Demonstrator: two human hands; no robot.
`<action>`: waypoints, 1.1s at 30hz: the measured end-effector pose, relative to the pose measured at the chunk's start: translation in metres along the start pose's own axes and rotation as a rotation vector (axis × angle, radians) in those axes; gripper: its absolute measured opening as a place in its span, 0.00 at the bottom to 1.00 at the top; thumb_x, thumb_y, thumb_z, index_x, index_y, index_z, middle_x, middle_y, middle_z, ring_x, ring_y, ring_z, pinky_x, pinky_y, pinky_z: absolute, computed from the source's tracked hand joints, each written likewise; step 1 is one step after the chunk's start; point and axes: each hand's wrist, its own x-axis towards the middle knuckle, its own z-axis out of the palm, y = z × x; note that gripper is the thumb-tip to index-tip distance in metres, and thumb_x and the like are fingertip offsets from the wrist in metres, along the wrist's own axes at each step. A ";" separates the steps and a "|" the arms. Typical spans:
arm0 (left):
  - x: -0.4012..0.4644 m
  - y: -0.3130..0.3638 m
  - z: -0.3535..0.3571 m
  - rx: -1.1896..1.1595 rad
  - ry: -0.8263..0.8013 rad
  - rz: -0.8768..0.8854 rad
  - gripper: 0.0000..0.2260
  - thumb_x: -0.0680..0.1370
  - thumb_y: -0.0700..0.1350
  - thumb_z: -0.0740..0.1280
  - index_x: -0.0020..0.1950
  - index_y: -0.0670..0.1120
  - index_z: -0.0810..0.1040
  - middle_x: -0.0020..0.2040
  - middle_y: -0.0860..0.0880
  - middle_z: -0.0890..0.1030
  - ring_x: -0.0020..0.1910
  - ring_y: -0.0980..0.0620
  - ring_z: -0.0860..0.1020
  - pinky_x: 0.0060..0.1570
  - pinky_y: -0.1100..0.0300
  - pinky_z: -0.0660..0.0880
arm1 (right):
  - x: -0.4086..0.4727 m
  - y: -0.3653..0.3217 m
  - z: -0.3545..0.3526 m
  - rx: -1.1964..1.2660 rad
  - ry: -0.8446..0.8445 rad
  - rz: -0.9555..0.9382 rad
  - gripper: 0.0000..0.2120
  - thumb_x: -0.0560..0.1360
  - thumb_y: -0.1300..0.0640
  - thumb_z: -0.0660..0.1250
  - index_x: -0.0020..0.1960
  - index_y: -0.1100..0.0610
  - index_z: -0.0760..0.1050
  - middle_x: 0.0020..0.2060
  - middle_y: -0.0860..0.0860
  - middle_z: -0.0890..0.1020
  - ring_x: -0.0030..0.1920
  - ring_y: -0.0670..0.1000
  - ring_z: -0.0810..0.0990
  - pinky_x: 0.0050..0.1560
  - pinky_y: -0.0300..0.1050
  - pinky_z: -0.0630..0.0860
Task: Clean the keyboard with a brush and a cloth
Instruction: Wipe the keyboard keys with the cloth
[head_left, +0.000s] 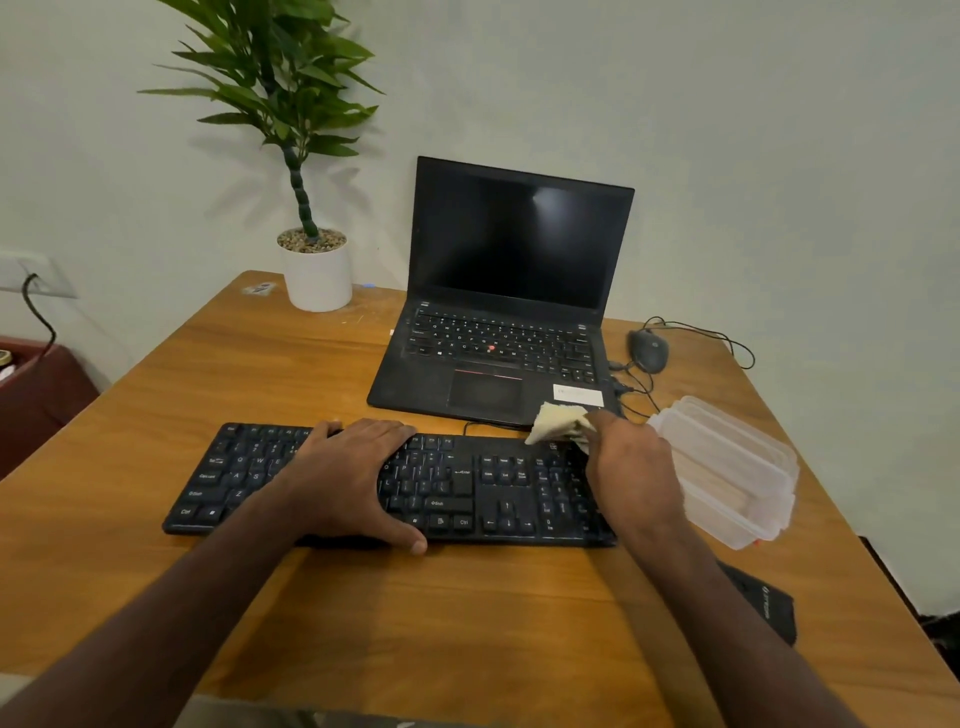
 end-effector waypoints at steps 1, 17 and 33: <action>0.000 0.000 0.000 0.000 -0.002 0.001 0.63 0.53 0.85 0.61 0.81 0.55 0.50 0.80 0.56 0.57 0.78 0.55 0.56 0.77 0.43 0.50 | -0.003 -0.003 0.002 0.004 -0.010 -0.013 0.09 0.81 0.56 0.63 0.60 0.53 0.77 0.46 0.53 0.84 0.46 0.53 0.82 0.48 0.50 0.82; -0.001 0.005 -0.003 0.038 0.016 0.009 0.61 0.54 0.84 0.63 0.80 0.54 0.52 0.79 0.55 0.59 0.77 0.54 0.58 0.76 0.46 0.52 | 0.001 -0.017 0.010 0.285 0.137 -0.086 0.15 0.83 0.57 0.61 0.68 0.53 0.76 0.56 0.53 0.84 0.51 0.51 0.81 0.52 0.46 0.80; 0.001 0.007 -0.004 0.048 -0.003 -0.015 0.63 0.53 0.84 0.62 0.80 0.53 0.52 0.79 0.55 0.60 0.76 0.54 0.59 0.76 0.44 0.54 | -0.006 0.009 0.002 0.651 -0.137 -0.030 0.09 0.83 0.53 0.62 0.49 0.49 0.80 0.42 0.47 0.84 0.43 0.46 0.81 0.42 0.44 0.77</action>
